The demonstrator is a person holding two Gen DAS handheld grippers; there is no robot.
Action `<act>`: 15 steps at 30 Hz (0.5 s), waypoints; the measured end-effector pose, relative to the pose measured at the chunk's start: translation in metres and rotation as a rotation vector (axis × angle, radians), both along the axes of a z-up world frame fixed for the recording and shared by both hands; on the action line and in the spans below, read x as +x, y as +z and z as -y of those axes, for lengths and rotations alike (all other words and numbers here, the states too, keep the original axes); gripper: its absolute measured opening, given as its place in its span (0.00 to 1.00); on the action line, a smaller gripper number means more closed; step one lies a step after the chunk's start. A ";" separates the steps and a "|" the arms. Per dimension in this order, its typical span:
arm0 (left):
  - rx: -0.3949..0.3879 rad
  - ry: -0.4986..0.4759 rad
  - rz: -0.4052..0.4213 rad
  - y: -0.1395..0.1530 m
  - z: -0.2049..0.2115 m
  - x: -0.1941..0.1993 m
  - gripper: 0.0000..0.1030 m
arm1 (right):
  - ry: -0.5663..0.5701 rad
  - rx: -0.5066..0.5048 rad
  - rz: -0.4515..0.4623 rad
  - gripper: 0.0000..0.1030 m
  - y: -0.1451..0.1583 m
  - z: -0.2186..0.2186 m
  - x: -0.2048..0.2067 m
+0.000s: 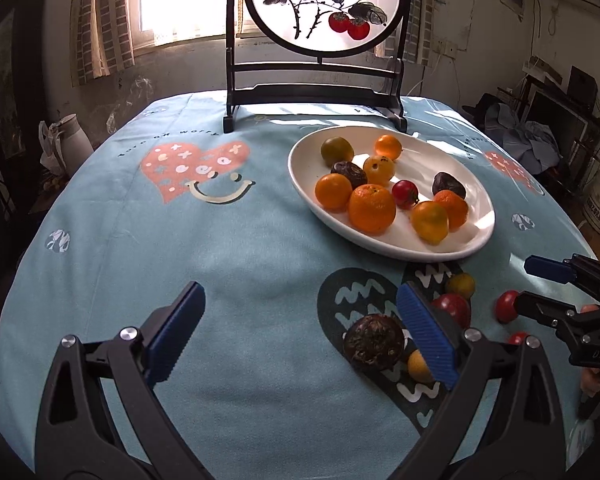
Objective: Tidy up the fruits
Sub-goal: 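Move the right tool to another red tomato and close on it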
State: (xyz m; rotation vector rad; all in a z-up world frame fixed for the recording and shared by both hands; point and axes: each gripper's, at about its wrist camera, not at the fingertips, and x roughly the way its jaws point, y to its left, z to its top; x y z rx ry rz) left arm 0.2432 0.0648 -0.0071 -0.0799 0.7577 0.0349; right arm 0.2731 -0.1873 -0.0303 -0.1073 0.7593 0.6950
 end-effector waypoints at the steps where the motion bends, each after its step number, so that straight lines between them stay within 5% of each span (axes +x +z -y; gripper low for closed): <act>1: -0.008 0.001 -0.009 -0.002 -0.001 -0.001 0.96 | 0.000 -0.018 -0.003 0.62 -0.001 0.000 -0.003; 6: -0.004 0.005 -0.016 -0.003 -0.002 -0.005 0.96 | 0.013 -0.053 -0.097 0.62 -0.016 0.006 -0.013; 15: 0.033 -0.003 -0.021 -0.005 0.005 -0.008 0.96 | 0.042 -0.073 -0.108 0.62 -0.025 0.009 -0.031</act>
